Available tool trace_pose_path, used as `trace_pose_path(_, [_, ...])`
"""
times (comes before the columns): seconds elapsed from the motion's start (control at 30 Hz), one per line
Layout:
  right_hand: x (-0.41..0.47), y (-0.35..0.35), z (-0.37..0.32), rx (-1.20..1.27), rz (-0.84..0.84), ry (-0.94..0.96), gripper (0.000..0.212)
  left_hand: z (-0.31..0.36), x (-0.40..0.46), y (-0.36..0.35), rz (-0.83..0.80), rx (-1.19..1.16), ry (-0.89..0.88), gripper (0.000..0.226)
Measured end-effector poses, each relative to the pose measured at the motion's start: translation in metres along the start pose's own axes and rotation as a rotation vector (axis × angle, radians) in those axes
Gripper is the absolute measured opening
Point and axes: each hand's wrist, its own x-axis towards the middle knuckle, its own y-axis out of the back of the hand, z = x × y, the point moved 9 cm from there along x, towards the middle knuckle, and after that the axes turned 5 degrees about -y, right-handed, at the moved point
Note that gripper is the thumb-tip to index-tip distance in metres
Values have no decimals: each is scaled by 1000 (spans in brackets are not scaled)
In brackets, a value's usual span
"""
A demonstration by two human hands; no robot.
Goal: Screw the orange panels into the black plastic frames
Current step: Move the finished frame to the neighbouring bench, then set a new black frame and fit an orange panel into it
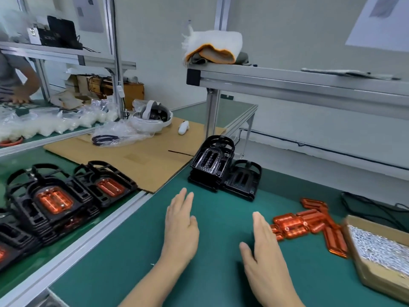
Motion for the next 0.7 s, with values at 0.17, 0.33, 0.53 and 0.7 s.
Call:
trace_pose_path(0.17, [-8, 37, 36, -124, 73, -81, 65, 31, 13, -58, -131, 95, -118, 55])
trace_pose_path(0.33, [-12, 36, 57, -272, 40, -184, 66, 45, 28, -112, -228, 359, -235, 52])
trace_pose_path(0.53, [-11, 25, 65, -358, -69, -236, 67, 56, 65, -139, -218, 570, -334, 49])
trace_pose_path(0.7, [-8, 24, 69, -344, -120, -258, 68, 52, 83, -154, -233, 652, -341, 52])
